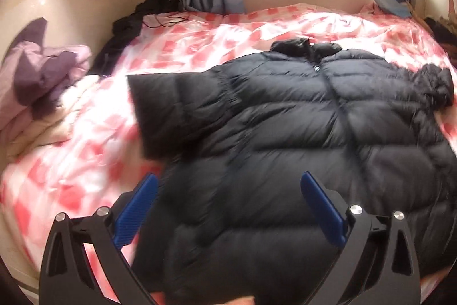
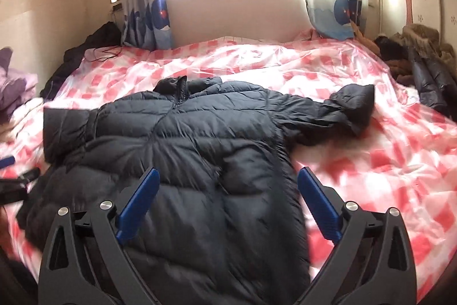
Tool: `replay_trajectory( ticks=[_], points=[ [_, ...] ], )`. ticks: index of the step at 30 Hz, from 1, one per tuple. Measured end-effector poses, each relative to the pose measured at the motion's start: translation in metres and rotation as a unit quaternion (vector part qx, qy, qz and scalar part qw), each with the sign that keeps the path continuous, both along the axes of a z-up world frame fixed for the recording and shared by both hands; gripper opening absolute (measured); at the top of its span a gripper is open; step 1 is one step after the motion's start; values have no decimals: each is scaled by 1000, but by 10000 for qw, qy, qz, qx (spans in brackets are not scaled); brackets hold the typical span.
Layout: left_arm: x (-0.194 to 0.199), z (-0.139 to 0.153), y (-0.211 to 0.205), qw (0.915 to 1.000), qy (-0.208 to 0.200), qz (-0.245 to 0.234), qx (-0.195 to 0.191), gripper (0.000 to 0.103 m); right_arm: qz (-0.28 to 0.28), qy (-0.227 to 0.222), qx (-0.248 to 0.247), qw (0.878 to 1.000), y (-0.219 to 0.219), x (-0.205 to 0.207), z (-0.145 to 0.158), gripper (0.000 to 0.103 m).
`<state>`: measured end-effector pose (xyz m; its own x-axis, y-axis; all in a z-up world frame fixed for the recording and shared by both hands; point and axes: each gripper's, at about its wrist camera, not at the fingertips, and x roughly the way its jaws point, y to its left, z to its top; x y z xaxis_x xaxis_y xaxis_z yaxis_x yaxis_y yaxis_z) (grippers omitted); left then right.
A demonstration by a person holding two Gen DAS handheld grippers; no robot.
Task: Fold large clothes
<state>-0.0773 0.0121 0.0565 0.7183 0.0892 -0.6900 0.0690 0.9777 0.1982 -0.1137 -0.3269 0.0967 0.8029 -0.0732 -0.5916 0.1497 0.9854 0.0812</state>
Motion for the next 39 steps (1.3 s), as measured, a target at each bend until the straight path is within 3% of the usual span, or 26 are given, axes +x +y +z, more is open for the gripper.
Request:
replay_trajectory(
  ticks=[9,13,32,39],
  points=[
    [32,-14,-22,9996,-156,-143,-178,96,-273,-168,137,9994,5,41,-32,94],
    [31,-26,-21,9990,48,-262,-355,96,-195,-191,70,9996,9,40,-34,96],
    [28,-44,-32,9985,192,-424,-285,96,-6,179,111,9998,19,45,-50,96],
    [33,-50,-28,9965,291,-431,-661,96,77,405,379,9984,16,48,-54,96]
  ],
)
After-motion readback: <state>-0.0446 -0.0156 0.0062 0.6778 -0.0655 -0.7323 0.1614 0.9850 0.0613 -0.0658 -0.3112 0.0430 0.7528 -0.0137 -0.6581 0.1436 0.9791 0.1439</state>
